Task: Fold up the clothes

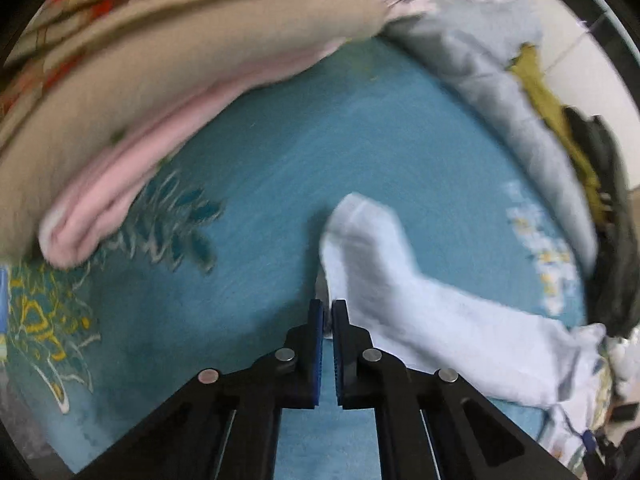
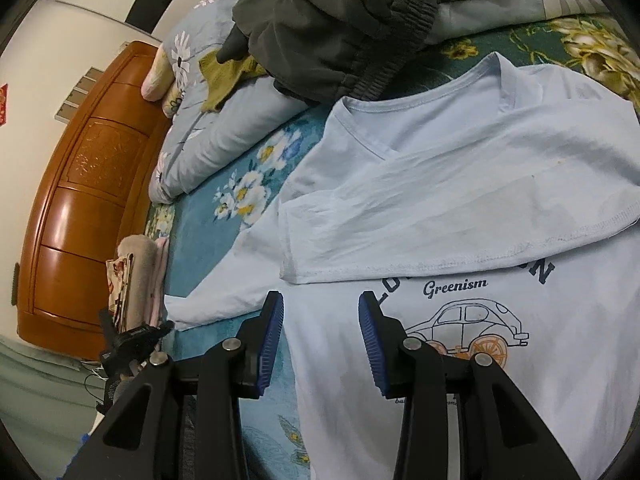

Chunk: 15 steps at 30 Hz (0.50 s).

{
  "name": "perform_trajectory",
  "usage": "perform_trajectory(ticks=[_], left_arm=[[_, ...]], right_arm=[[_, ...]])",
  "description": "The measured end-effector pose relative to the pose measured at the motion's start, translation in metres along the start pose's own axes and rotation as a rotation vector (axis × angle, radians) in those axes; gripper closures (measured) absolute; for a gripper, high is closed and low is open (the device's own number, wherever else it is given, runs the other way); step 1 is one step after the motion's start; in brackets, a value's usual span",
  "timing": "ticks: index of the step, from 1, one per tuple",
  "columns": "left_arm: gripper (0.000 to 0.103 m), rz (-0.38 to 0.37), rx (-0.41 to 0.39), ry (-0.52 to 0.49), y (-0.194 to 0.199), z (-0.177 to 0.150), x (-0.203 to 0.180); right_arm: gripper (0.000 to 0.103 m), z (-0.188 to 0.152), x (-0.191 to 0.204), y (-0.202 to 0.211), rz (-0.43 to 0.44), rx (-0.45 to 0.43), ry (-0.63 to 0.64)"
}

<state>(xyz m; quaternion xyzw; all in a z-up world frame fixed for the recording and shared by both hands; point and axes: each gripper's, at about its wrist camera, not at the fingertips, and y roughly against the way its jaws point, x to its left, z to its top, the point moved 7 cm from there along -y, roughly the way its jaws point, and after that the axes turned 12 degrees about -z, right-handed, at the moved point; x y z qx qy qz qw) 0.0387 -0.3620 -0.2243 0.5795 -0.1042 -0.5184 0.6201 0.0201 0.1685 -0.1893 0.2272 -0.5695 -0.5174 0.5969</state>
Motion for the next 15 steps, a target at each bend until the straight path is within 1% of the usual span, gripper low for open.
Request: perform_trajectory(ticks=[3, 4, 7, 9, 10, 12, 14, 15], left_arm=[[0.099, -0.066, -0.085, -0.065, 0.03, 0.018, -0.038], [0.099, -0.101, -0.117, -0.095, 0.043, 0.026, -0.056], [0.099, -0.239, -0.203, -0.211, 0.08, 0.046, -0.129], [0.099, -0.341, -0.223, -0.294, 0.101, 0.047, -0.179], [0.099, -0.395, -0.226, -0.333, 0.108, 0.044, -0.205], [0.099, -0.499, -0.205, -0.395, 0.113, 0.031, -0.255], [0.099, -0.59, -0.161, -0.44, 0.108, 0.011, -0.302], [0.099, -0.619, -0.136, -0.457, 0.102, 0.002, -0.322]], right_arm=[[0.063, 0.0, -0.004, 0.001, 0.005, -0.002, -0.007], [0.063, 0.0, -0.005, 0.001, 0.007, -0.002, -0.011], [0.063, 0.0, -0.009, -0.001, 0.016, 0.002, -0.029], [0.063, 0.001, -0.01, 0.0, 0.024, -0.001, -0.041], [0.063, 0.001, -0.011, 0.002, 0.027, -0.005, -0.045], [0.063, 0.002, -0.014, 0.005, 0.034, -0.014, -0.054], [0.063, 0.004, -0.019, 0.009, 0.038, -0.025, -0.066], [0.063, 0.004, -0.023, 0.011, 0.039, -0.03, -0.074]])
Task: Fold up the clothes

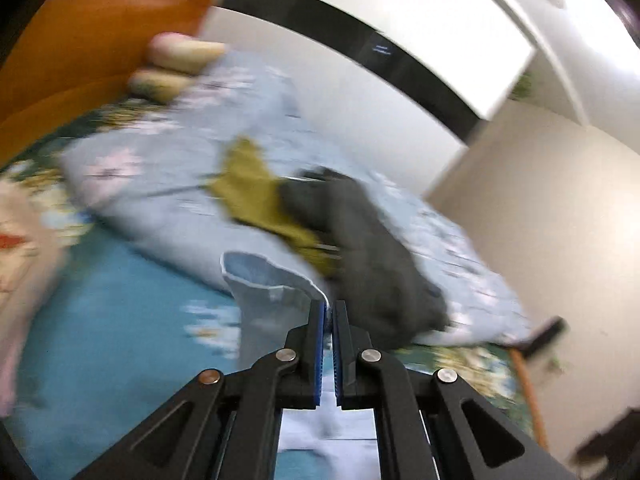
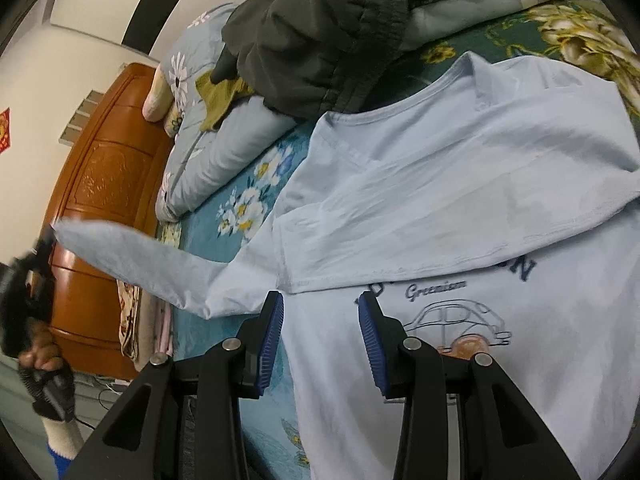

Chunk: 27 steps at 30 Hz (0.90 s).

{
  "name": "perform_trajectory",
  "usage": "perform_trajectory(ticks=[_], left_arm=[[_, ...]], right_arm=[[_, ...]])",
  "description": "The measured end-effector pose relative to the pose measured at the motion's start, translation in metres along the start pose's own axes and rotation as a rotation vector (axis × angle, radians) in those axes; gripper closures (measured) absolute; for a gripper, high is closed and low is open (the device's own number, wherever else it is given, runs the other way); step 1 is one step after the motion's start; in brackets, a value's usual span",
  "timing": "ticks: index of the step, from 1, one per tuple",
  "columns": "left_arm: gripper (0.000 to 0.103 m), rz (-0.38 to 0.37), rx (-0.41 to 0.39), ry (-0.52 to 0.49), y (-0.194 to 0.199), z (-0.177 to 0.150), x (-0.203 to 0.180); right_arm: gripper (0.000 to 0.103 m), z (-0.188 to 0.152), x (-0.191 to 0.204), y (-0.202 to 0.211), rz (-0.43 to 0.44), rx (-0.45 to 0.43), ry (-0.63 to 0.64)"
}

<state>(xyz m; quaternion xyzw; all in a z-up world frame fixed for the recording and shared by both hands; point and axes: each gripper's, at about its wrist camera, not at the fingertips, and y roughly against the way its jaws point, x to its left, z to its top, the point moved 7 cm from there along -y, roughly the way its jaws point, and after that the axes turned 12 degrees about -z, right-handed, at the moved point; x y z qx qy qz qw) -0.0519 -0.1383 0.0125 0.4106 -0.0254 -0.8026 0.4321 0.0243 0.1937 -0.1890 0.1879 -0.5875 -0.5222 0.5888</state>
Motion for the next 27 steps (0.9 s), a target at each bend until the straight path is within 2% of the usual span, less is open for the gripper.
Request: perform_trajectory(ticks=[5, 9, 15, 21, 23, 24, 26, 27], left_arm=[[0.099, -0.167, 0.168, 0.007, -0.09, -0.041, -0.075], [0.099, -0.237, 0.321, -0.003, -0.153, -0.097, -0.124], [0.099, -0.206, 0.547, 0.001, -0.219, -0.187, -0.157], [0.094, -0.192, 0.655, -0.038, -0.237, -0.229, -0.175], [0.082, -0.197, 0.655, -0.032, -0.227, -0.231, -0.171], [0.072, -0.196, 0.65, -0.02, -0.222, -0.228, -0.165], [0.067, -0.194, 0.622, 0.011, -0.209, -0.22, -0.149], [0.064, -0.168, 0.587, 0.037, -0.2, -0.214, -0.133]], right_arm=[[0.063, 0.006, -0.03, 0.013, -0.011, -0.03, -0.073], [0.063, 0.009, -0.063, 0.024, -0.024, -0.053, -0.153], [0.063, 0.006, -0.108, 0.042, -0.043, -0.083, -0.262], [0.063, -0.001, -0.138, 0.053, -0.062, -0.098, -0.317], [0.063, -0.002, -0.144, 0.053, -0.066, -0.099, -0.33], [0.063, -0.002, -0.147, 0.052, -0.065, -0.098, -0.336], [0.063, -0.001, -0.149, 0.051, -0.061, -0.095, -0.344], [0.063, -0.001, -0.149, 0.051, -0.054, -0.097, -0.345]])
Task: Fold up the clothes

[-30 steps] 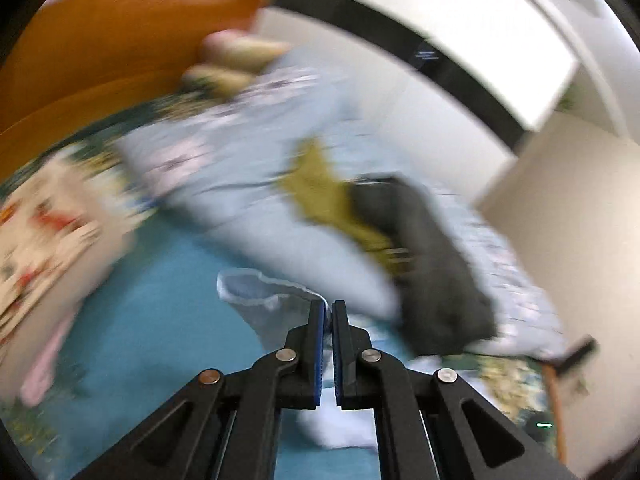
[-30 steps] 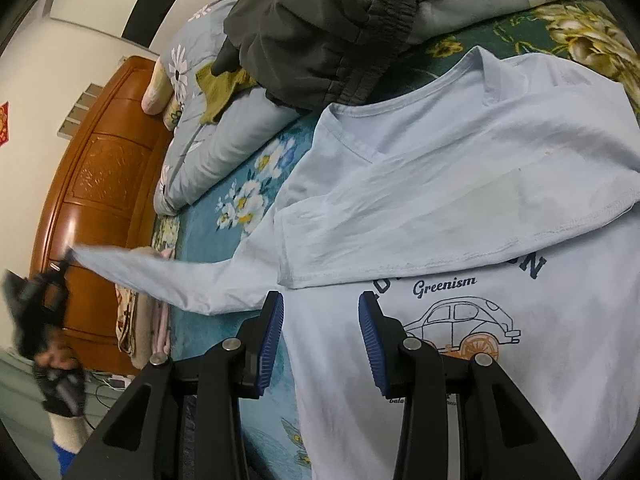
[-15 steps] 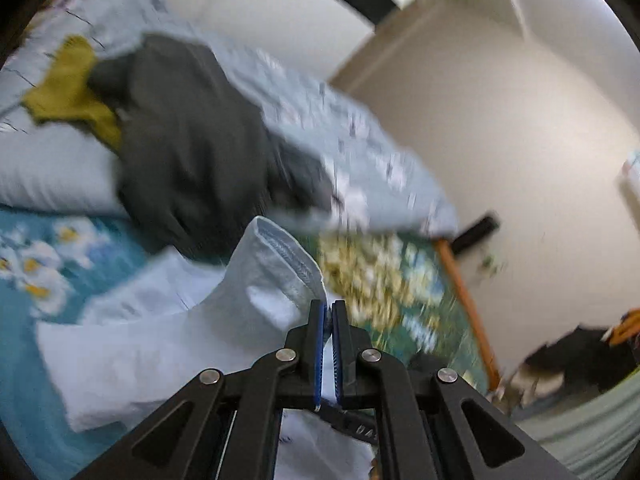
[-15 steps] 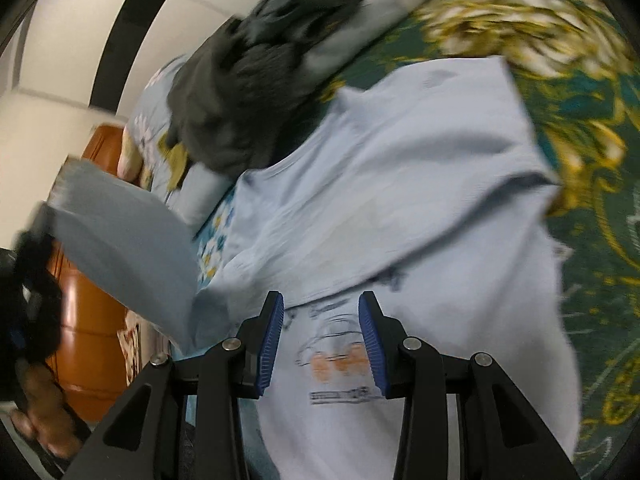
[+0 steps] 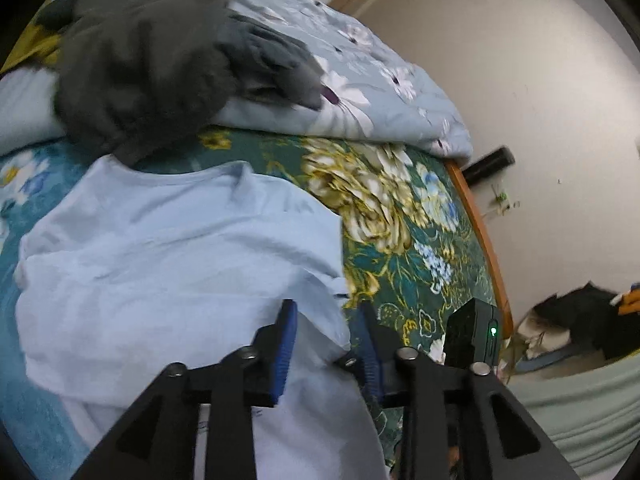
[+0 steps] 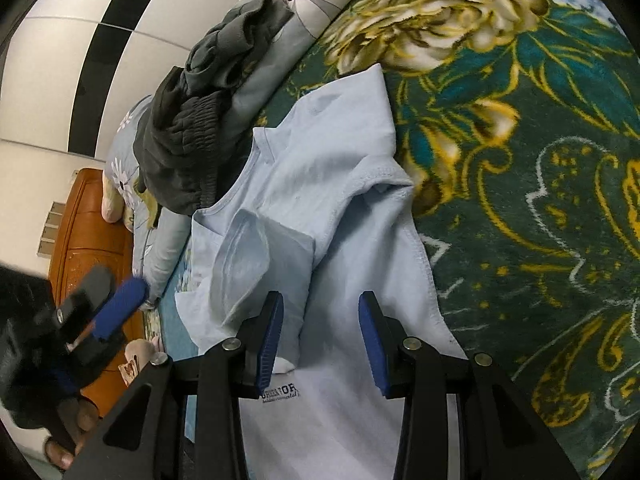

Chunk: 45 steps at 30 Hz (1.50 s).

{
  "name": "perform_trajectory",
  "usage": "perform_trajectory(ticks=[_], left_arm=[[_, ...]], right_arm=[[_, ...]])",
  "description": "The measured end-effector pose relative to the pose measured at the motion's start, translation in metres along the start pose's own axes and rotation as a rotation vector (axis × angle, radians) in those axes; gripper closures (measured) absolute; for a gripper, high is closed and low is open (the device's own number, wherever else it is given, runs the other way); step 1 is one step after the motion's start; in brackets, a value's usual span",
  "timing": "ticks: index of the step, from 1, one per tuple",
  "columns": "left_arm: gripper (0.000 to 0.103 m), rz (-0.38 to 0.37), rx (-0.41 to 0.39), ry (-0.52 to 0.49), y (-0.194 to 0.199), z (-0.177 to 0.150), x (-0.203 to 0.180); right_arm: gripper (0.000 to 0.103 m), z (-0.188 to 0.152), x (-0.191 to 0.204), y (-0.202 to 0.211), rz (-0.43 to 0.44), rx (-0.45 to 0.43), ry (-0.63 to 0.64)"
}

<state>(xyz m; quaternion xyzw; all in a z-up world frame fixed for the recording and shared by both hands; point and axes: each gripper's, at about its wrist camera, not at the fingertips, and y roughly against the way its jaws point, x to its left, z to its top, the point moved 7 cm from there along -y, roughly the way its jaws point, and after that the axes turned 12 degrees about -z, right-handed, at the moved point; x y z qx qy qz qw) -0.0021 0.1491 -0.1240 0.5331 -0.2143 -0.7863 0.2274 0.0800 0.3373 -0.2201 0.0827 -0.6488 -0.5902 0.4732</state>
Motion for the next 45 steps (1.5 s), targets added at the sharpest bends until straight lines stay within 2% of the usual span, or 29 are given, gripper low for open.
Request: perform_trajectory(ticks=[2, 5, 8, 11, 16, 23, 29, 33, 45], left_arm=[[0.062, 0.048, -0.082, 0.064, 0.028, -0.002, 0.031], [0.062, 0.154, -0.193, 0.248, 0.068, -0.016, 0.096], [0.062, 0.232, -0.253, 0.395, 0.094, -0.039, 0.146], [0.062, 0.312, -0.258, 0.46, 0.102, -0.062, 0.175], [0.062, 0.335, -0.198, 0.555, 0.093, -0.084, 0.195], [0.062, 0.338, -0.18, 0.542, 0.089, -0.086, 0.192], [0.06, 0.323, -0.21, 0.581, 0.099, -0.087, 0.198], [0.06, 0.33, -0.203, 0.559, 0.097, -0.085, 0.195], [0.059, 0.32, -0.208, 0.584, 0.1, -0.087, 0.197]], right_arm=[[0.063, 0.001, 0.003, 0.0, 0.01, -0.004, 0.01], [0.063, 0.002, 0.006, -0.001, 0.009, -0.004, 0.023], [0.063, 0.006, 0.003, 0.005, 0.003, -0.03, 0.016], [0.063, 0.013, -0.002, 0.013, -0.003, -0.051, -0.007], [0.063, 0.016, -0.01, 0.026, -0.001, -0.078, -0.041], [0.063, 0.003, -0.001, 0.019, 0.02, -0.034, -0.047], [0.063, 0.004, -0.005, 0.032, 0.04, -0.056, -0.071], [0.063, 0.004, -0.009, 0.035, 0.06, -0.056, -0.111], [0.063, -0.005, -0.025, 0.012, -0.037, -0.005, -0.096]])
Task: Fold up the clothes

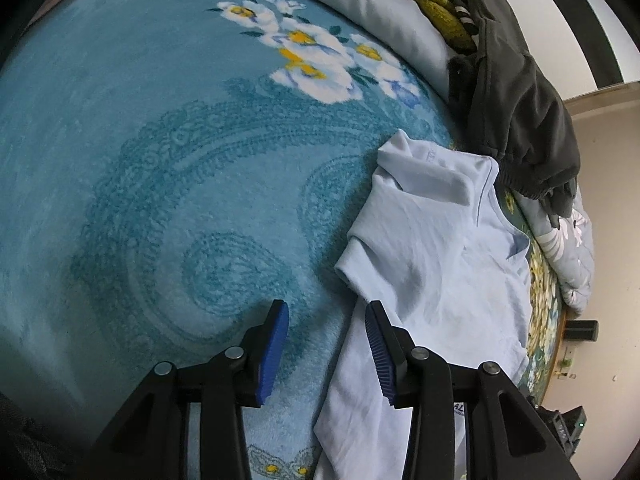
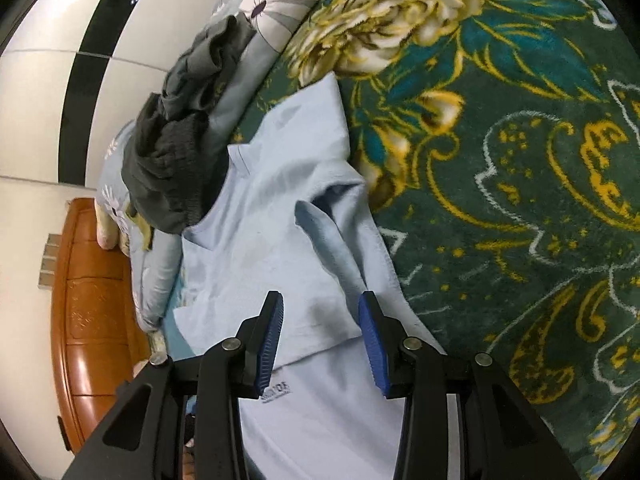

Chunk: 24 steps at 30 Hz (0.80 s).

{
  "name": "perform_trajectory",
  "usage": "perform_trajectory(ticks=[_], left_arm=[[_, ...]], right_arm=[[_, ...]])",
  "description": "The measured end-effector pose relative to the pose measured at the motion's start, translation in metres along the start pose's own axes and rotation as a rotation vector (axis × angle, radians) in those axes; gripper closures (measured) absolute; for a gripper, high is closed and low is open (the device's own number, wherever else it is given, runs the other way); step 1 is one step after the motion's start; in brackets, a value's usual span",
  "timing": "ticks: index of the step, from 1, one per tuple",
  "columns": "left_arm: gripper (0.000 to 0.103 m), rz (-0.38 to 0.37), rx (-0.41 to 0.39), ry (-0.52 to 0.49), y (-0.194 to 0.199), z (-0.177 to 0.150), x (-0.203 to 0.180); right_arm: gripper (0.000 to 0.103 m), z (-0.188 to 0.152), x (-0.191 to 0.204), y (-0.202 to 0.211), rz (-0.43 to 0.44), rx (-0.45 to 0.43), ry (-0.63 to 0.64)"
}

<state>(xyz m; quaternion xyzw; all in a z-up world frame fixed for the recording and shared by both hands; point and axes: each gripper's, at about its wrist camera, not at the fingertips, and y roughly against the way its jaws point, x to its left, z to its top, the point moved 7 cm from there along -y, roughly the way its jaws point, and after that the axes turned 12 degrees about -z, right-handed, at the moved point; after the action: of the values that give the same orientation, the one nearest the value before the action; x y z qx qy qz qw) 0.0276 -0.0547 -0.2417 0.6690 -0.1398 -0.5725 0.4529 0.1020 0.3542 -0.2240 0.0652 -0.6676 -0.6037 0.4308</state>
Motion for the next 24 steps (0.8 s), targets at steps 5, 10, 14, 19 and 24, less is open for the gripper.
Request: perform_trajectory(ticks=[5, 10, 14, 19, 24], left_arm=[[0.059, -0.001, -0.001, 0.003, -0.001, 0.002, 0.0], [0.058, -0.001, 0.007, 0.007, -0.001, 0.001, 0.001], [0.058, -0.003, 0.011, -0.003, -0.002, 0.001, -0.001], [0.058, -0.009, 0.007, 0.002, 0.0, 0.001, -0.001], [0.055, -0.012, 0.006, 0.009, 0.001, 0.0, 0.001]], right_arm=[[0.063, 0.001, -0.005, 0.001, -0.032, 0.004, 0.015], [0.063, -0.014, -0.005, 0.005, -0.007, 0.045, 0.008], [0.063, -0.028, -0.009, -0.007, 0.024, 0.115, -0.053], [0.063, -0.022, -0.01, -0.018, 0.057, 0.096, -0.108], [0.063, -0.003, -0.015, -0.012, 0.103, -0.003, -0.207]])
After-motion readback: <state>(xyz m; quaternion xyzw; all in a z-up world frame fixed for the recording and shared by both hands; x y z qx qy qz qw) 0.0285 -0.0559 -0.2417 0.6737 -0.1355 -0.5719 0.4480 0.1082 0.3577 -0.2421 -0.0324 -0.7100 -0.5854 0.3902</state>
